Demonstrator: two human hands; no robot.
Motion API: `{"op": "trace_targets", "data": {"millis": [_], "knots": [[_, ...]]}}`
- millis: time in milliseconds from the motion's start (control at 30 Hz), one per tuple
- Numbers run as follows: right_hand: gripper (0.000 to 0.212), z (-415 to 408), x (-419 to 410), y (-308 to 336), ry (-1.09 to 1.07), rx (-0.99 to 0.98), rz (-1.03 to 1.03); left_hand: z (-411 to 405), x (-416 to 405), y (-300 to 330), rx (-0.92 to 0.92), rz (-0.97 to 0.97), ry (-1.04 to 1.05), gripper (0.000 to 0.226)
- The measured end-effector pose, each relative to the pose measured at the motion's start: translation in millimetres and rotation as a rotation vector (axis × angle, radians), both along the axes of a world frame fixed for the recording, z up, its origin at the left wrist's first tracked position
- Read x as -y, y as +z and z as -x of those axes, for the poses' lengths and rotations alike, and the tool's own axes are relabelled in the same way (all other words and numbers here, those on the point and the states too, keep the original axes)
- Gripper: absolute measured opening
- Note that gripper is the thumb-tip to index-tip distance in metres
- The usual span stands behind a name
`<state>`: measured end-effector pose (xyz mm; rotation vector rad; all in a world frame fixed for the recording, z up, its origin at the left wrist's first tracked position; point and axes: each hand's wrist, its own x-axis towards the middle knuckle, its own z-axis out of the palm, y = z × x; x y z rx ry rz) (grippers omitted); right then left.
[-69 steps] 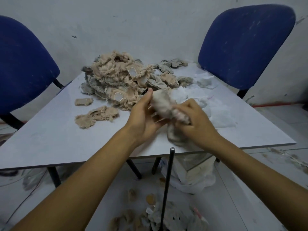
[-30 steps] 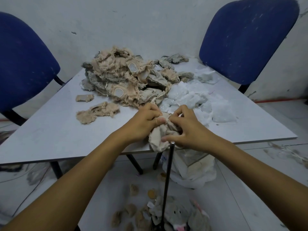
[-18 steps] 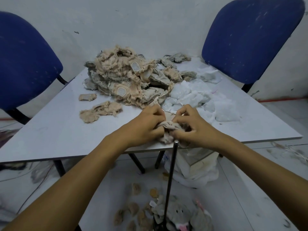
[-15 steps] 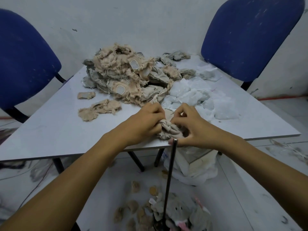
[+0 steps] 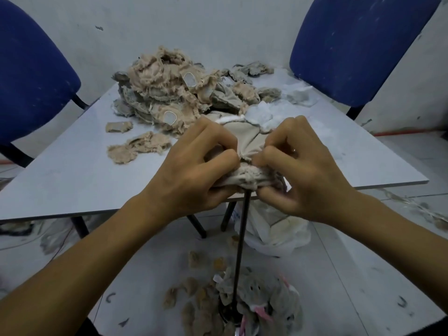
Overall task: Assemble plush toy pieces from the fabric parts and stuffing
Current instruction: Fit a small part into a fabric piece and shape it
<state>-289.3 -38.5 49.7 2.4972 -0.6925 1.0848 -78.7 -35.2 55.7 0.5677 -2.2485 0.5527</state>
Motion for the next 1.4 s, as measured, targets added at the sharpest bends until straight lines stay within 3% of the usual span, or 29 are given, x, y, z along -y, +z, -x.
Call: {"op": "trace_targets", "data": {"millis": [133,267,433,500,633,767,900,1100,1400], "knots": [[0.011,1,-5,-17,0.012,-0.061,0.049,2,-8,-12,0.004,-0.019,-0.053,0.026],[0.014,1,-12,-46,0.031,0.025,0.042,6,-12,-36,-0.053,-0.046,-0.094,0.031],[0.021,-1,-25,-100,0.039,0.054,-0.113,8,-22,-78,-0.109,-0.245,-0.08,0.007],[0.016,0,-30,-116,0.041,0.03,-0.181,6,-30,-98,-0.111,-0.335,-0.056,0.011],[0.027,1,-38,-117,0.021,-0.004,-0.273,1,-38,-105,-0.088,-0.427,-0.05,0.011],[0.042,-2,-38,-83,-0.021,0.117,-0.255,-3,-31,-78,-0.079,-0.383,-0.084,0.013],[0.024,-11,-32,-47,-0.011,0.331,-0.205,-4,-24,-44,-0.184,-0.31,-0.073,0.011],[0.024,-19,-21,-23,-0.056,0.47,-0.156,12,-23,-16,-0.342,-0.261,0.045,0.015],[0.018,8,-23,-56,-0.054,0.085,-0.067,6,-24,-37,-0.12,-0.012,-0.005,0.021]]}}
